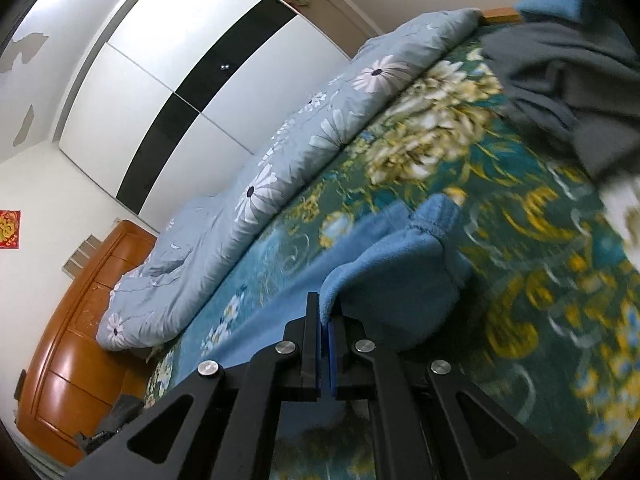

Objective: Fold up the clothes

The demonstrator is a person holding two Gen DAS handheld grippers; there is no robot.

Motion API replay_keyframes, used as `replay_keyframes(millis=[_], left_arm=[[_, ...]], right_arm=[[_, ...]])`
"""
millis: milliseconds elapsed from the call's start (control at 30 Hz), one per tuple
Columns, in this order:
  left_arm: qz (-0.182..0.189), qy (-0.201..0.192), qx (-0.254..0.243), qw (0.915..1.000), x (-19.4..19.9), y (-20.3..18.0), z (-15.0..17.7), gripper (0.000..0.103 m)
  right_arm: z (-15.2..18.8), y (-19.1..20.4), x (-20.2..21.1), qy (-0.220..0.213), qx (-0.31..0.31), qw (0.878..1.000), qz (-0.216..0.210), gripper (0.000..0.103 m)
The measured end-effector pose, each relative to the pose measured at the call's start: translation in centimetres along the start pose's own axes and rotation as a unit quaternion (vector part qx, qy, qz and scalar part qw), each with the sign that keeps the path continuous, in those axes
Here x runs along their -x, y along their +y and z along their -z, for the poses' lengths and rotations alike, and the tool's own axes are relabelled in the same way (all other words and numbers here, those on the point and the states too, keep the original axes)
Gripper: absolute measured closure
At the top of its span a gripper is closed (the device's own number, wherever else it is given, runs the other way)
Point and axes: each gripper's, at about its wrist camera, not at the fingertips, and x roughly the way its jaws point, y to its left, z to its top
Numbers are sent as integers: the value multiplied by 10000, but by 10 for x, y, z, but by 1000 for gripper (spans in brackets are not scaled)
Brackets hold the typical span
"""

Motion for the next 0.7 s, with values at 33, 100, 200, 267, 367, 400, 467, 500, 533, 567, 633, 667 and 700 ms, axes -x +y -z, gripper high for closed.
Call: replay_keyframes(millis=[33,100,200,267,367,400,467,500,533,567,633,667,700], left_arm=[[-113,1,-72,9999,-15,-8,-6,101],[-355,60,-147,9992,-45,-15,-14,100],[-605,283,-158,9976,-90,-23,-25,100],[-736,543,-101,9958,-121,-17,-30,100],[-991,835,15,9916,-158,-9,-31,100],[-1077,915,53,9900,-169,-6,-30,100],[-1067,984,8,9894,-181,-4,-31,100],[-1077,976,-16,9894,-183,-4,-31,100],[-1044,994,-25,9896,-185,-2,-31,100],[-990,1031,-40,9897,-184,-1,-32,100],[-886,1102,-70,9899,-182,2,-33,97],[-876,1104,-81,9900,-175,1,-31,90],[-844,1111,-92,9902,-169,1,-29,75]], right_arm=[[-6,3,-7,11,21,10000,4,101],[-17,7,-31,104,66,9999,115,101],[-32,9,-68,275,80,9992,294,101],[-40,2,-94,424,-23,9982,422,101],[-46,-11,-127,614,-262,9959,615,100],[-47,-15,-136,677,-283,9949,690,100],[-48,-17,-145,751,-244,9937,793,100],[-48,-17,-148,773,-202,9933,833,100],[-47,-17,-150,795,-161,9929,873,100],[-47,-16,-152,817,-120,9924,913,100],[-47,-16,-156,861,-38,9913,992,100],[-46,-16,-158,883,3,9907,1032,100],[-46,-15,-159,890,60,9905,1051,100]])
